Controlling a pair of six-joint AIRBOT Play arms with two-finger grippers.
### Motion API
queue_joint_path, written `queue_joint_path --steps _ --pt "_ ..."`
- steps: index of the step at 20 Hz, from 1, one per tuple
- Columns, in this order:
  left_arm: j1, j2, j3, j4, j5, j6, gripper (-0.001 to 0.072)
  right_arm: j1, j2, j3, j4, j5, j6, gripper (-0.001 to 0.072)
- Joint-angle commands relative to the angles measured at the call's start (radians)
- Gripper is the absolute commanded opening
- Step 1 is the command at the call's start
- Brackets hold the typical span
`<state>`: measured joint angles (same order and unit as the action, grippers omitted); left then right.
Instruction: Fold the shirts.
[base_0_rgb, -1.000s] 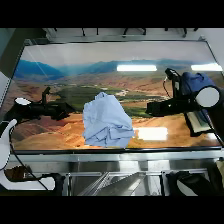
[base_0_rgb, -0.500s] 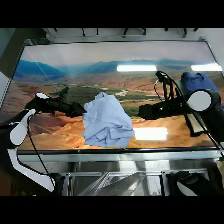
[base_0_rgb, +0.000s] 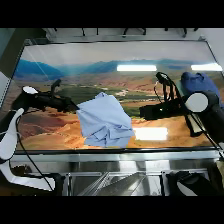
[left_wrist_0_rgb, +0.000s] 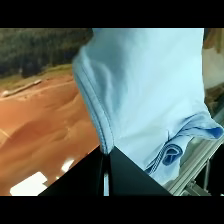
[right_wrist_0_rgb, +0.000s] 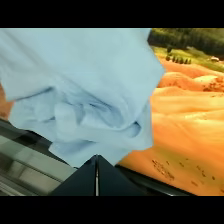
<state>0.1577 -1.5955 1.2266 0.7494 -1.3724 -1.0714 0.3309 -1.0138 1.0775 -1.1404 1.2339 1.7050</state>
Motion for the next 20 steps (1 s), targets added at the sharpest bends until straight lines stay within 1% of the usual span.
queue_joint_path --steps 1,3,4,5,6,7,9,10,11,13,14,15,18,19,20 --pt "0.041 0.188 0.0 0.205 -0.035 -0.154 0.001 -0.001 0.0 -0.111 -0.042 0.0 -0.007 0.0019" --pt "0.056 0.274 0.0 0.298 -0.042 -0.259 0.0011 -0.001 0.0 -0.227 -0.015 -0.029 -0.009 0.002" --pt "0.055 0.316 0.0 0.325 -0.04 -0.294 0.0011 -0.001 -0.001 -0.28 0.018 -0.062 -0.024 0.0031" --pt "0.053 0.352 0.0 0.331 -0.04 -0.299 0.0011 -0.001 -0.001 -0.319 0.061 -0.105 -0.034 0.0171" --pt "0.046 0.38 0.0 0.33 -0.043 -0.299 0.0011 -0.001 -0.002 -0.344 0.11 -0.158 -0.039 0.0625" --pt "0.036 0.406 0.0 0.332 -0.053 -0.299 0.0011 -0.001 -0.006 -0.351 0.159 -0.211 -0.069 0.0711" --pt "0.023 0.447 0.0 0.332 -0.074 -0.299 0.0011 -0.002 -0.023 -0.351 0.278 -0.326 -0.152 0.0711" --pt "0.018 0.463 0.0 0.332 -0.076 -0.299 0.0011 -0.005 -0.042 -0.351 0.352 -0.383 -0.181 0.0711" --pt "0.017 0.478 0.0 0.332 -0.069 -0.299 0.0011 -0.01 -0.069 -0.351 0.439 -0.415 -0.234 0.0711" --pt "0.018 0.5 0.0 0.332 -0.057 -0.298 0.0011 -0.021 -0.15 -0.351 0.632 -0.426 -0.38 0.0698" --pt "0.018 0.507 0.0 0.331 -0.055 -0.298 0.0011 -0.021 -0.2 -0.351 0.719 -0.425 -0.44 0.0634" --pt "0.018 0.506 0.0 0.33 -0.057 -0.299 0.0011 -0.02 -0.246 -0.351 0.805 -0.425 -0.5 0.0614" --pt "0.018 0.496 0.001 0.32 -0.057 -0.299 0.0011 -0.019 -0.377 -0.349 1.094 -0.424 -0.686 0.0613" --pt "0.018 0.496 0.002 0.321 -0.056 -0.299 0.0011 -0.019 -0.412 -0.346 1.178 -0.423 -0.732 0.0604" --pt "0.018 0.496 0.005 0.322 -0.058 -0.299 0.0011 -0.019 -0.443 -0.336 1.215 -0.423 -0.746 0.0604"
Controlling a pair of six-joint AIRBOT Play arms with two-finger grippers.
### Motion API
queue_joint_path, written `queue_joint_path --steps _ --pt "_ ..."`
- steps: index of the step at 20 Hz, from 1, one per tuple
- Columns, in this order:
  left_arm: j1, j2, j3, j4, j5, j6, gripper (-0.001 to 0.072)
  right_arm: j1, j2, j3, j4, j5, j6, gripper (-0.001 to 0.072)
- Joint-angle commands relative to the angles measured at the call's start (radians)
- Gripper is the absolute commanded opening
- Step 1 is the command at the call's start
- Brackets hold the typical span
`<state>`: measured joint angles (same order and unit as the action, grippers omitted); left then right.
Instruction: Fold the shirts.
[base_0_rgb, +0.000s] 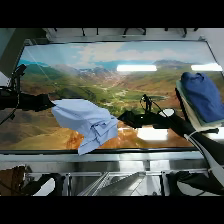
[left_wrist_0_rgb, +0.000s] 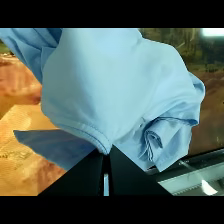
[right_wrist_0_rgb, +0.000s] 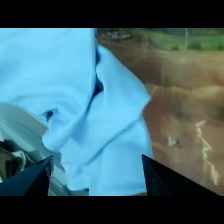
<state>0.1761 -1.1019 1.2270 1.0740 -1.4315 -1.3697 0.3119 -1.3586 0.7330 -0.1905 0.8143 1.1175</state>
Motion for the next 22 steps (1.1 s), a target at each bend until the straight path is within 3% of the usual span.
queue_joint_path --steps 1,6,13,20,21,22 --pt "-0.001 0.002 0.013 0.003 -0.002 -0.001 0.0011 0.003 -0.127 0.025 0.27 -0.003 -0.161 0.0603" --pt "-0.001 0.002 0.078 0.005 0.014 0.0 0.0011 0.04 -0.228 0.085 0.27 0.001 -0.125 0.0581" --pt "-0.001 0.002 0.081 0.006 0.021 0.0 0.0011 0.039 -0.227 0.085 0.183 0.127 -0.066 0.0579" --pt "-0.001 0.002 0.081 0.006 0.043 0.0 0.0011 0.09 -0.24 0.086 0.2 0.048 -0.068 0.0577" --pt "-0.001 0.002 0.081 0.006 0.043 0.0 0.0011 0.106 -0.243 0.086 0.216 0.04 -0.081 0.056" --pt "-0.001 0.002 0.081 0.006 0.044 0.0 0.0011 0.119 -0.246 0.087 0.23 0.034 -0.098 0.0441"
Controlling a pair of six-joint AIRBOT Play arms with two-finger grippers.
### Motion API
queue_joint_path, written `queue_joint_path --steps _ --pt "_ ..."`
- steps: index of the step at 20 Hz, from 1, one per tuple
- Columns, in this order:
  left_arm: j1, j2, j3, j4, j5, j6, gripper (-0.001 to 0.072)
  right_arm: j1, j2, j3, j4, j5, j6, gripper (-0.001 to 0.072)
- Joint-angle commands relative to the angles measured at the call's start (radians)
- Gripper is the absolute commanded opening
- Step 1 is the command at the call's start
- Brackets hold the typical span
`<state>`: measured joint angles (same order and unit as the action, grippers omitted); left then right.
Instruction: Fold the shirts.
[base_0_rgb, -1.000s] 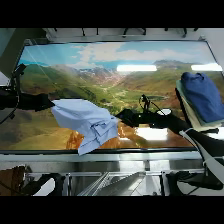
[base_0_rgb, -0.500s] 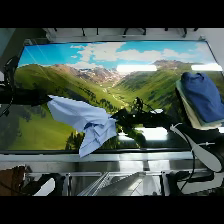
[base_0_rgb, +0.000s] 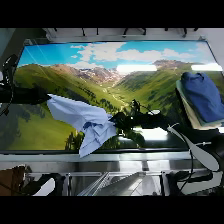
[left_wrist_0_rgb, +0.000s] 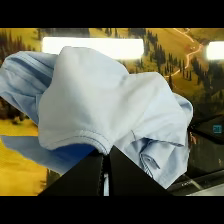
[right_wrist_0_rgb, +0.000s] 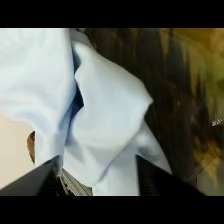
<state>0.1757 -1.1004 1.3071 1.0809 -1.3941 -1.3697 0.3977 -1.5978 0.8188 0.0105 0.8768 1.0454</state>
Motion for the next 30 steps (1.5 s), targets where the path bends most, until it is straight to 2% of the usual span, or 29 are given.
queue_joint_path --steps 1,5,7,10,11,12,15,17,19,22,24,27,30 --pt "0.0 0.001 0.001 -0.001 0.006 0.0 0.0011 0.045 -0.009 0.002 0.032 -0.04 -0.028 0.0404" --pt "0.0 0.001 0.001 -0.002 0.006 0.0 0.0011 0.071 -0.035 0.002 0.14 -0.042 -0.086 0.0403" --pt "0.0 0.001 0.001 -0.002 0.005 0.0 0.0011 0.074 -0.05 0.003 0.175 -0.042 -0.112 0.0361" --pt "0.0 0.001 0.001 -0.002 0.005 0.0 0.0011 0.079 -0.072 0.005 0.231 -0.034 -0.144 0.0361" --pt "0.0 0.001 0.001 -0.002 0.005 0.0 0.0011 0.086 -0.077 0.008 0.251 -0.023 -0.171 0.023" --pt "0.0 0.001 0.001 -0.001 0.004 0.0 0.0011 0.086 -0.077 0.011 0.258 0.0 -0.212 0.0017" --pt "0.005 0.001 0.002 0.001 0.0 0.0 0.0011 0.036 -0.044 0.011 0.227 0.1 -0.208 0.0016" --pt "0.039 0.001 0.002 0.001 -0.002 0.0 0.0011 -0.044 0.022 0.011 0.05 0.15 -0.128 0.0016" --pt "0.094 0.001 0.002 -0.001 -0.017 -0.001 0.0011 -0.151 0.147 0.011 -0.22 0.188 0.031 0.0016" --pt "0.175 0.025 0.002 -0.002 -0.043 -0.021 0.0011 -0.324 0.439 0.015 -0.561 0.294 0.252 0.0016" --pt "0.193 0.079 0.002 -0.005 -0.019 -0.027 0.0011 -0.39 0.637 0.043 -0.738 0.318 0.358 0.0015" --pt "0.159 0.183 0.003 -0.009 0.0 -0.026 0.0011 -0.401 0.808 0.159 -0.919 0.411 0.426 0.0015" --pt "0.121 0.267 0.084 0.014 -0.062 -0.027 0.0011 -0.402 0.861 0.322 -0.99 0.532 0.452 0.0016"
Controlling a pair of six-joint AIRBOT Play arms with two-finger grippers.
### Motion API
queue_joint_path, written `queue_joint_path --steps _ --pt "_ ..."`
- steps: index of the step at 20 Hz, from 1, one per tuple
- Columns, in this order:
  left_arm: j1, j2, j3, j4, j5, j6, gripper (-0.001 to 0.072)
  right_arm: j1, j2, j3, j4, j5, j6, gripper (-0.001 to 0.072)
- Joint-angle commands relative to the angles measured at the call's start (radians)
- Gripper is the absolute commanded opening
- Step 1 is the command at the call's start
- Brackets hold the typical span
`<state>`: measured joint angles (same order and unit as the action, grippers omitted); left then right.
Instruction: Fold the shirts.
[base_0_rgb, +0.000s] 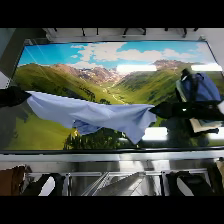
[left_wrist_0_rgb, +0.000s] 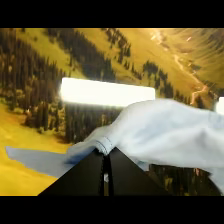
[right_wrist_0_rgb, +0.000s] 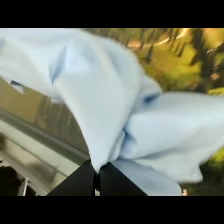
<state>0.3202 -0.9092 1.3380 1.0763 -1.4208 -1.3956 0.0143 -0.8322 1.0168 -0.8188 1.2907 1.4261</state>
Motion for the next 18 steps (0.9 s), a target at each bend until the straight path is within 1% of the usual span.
queue_joint_path --steps 1,3,5,7,10,11,13,15,18 --pt "-0.036 0.098 0.104 0.058 -0.049 -0.003 0.0011 -0.019 0.097 0.182 -0.193 0.159 0.071 0.0016" --pt "-0.063 0.134 0.212 0.166 -0.056 -0.028 0.0011 -0.019 0.094 0.309 -0.297 0.237 0.072 0.0016" --pt "-0.09 0.163 0.31 0.274 -0.093 -0.039 0.001 -0.019 0.093 0.432 -0.407 0.286 0.097 0.0016" --pt "-0.133 0.192 0.346 0.356 -0.164 -0.053 0.001 -0.019 0.08 0.515 -0.423 0.343 0.097 0.0016" --pt "-0.209 0.267 0.226 0.399 -0.315 -0.053 0.0011 -0.019 0.024 0.561 -0.409 0.476 0.134 0.0016" --pt "-0.224 0.303 0.153 0.399 -0.341 -0.053 0.0011 -0.019 0.0 0.561 -0.409 0.486 0.144 0.0016" --pt "-0.245 0.372 -0.007 0.397 -0.295 -0.053 0.0011 -0.018 -0.071 0.561 -0.399 0.447 0.153 0.0016" --pt "-0.259 0.411 -0.16 0.396 -0.217 -0.053 0.0011 -0.018 -0.172 0.56 -0.37 0.362 0.154 0.0017" --pt "-0.265 0.392 -0.315 0.4 -0.146 -0.04 0.0011 -0.018 -0.385 0.56 -0.301 0.232 0.171 0.0017"
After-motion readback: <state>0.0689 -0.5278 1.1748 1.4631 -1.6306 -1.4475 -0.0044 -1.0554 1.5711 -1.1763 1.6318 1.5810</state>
